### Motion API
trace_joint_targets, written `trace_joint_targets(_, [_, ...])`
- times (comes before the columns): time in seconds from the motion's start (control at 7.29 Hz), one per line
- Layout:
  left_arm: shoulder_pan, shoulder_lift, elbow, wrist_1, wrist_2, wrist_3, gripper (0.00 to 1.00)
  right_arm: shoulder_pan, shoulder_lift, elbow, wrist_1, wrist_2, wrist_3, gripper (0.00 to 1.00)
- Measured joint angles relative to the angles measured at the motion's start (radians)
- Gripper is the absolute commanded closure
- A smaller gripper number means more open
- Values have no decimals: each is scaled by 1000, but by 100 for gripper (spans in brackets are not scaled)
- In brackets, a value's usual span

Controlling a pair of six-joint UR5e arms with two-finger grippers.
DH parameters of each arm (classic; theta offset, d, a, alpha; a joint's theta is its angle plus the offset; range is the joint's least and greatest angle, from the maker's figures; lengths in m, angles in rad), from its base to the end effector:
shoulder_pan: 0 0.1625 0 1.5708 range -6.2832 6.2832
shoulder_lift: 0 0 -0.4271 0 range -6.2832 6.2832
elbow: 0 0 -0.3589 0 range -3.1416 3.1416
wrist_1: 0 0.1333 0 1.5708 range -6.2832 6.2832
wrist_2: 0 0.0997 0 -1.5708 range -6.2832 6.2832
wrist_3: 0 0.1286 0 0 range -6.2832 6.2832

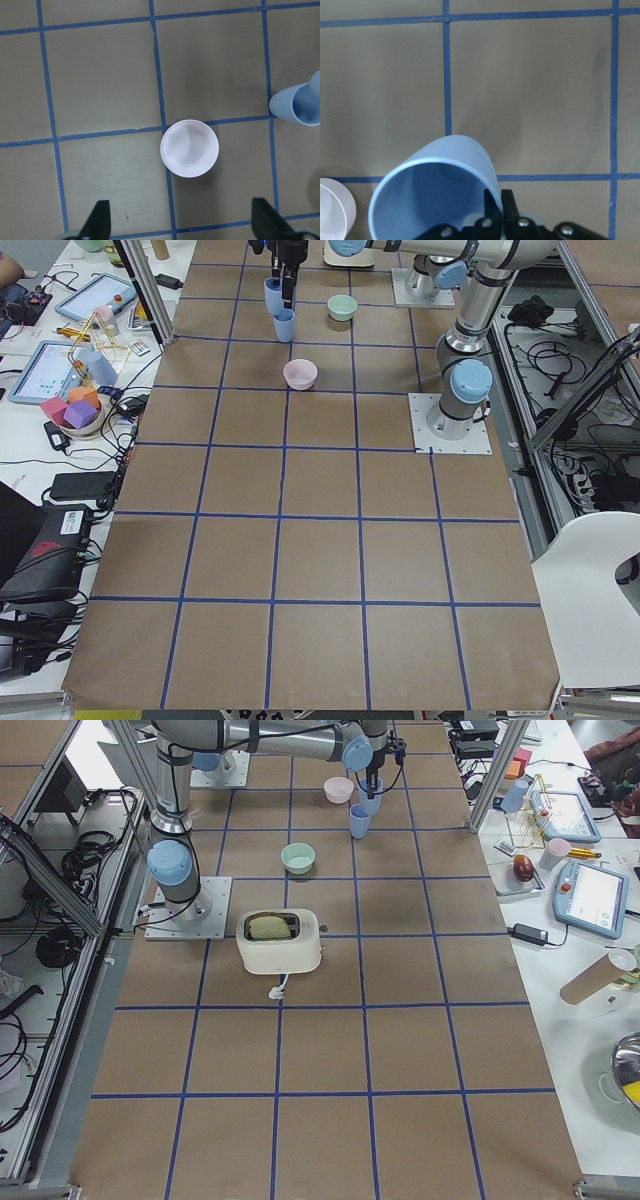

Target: Stack blue cups with both arms

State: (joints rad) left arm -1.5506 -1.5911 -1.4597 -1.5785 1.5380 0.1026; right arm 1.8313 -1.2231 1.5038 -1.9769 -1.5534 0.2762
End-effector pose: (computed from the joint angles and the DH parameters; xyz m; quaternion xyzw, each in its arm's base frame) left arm -0.1279 -0.4788 0.5022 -0.0418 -0.9981 0.0425 0.0138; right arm 0.2869 -0.5500 0.3495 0.0073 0.9980 -0.0581 0.0250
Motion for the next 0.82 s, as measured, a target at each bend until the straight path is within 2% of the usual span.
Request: trace_joint_targets(0.82, [1,3,-2,-12,2,0,0,3,-28,25,36,13,8,100])
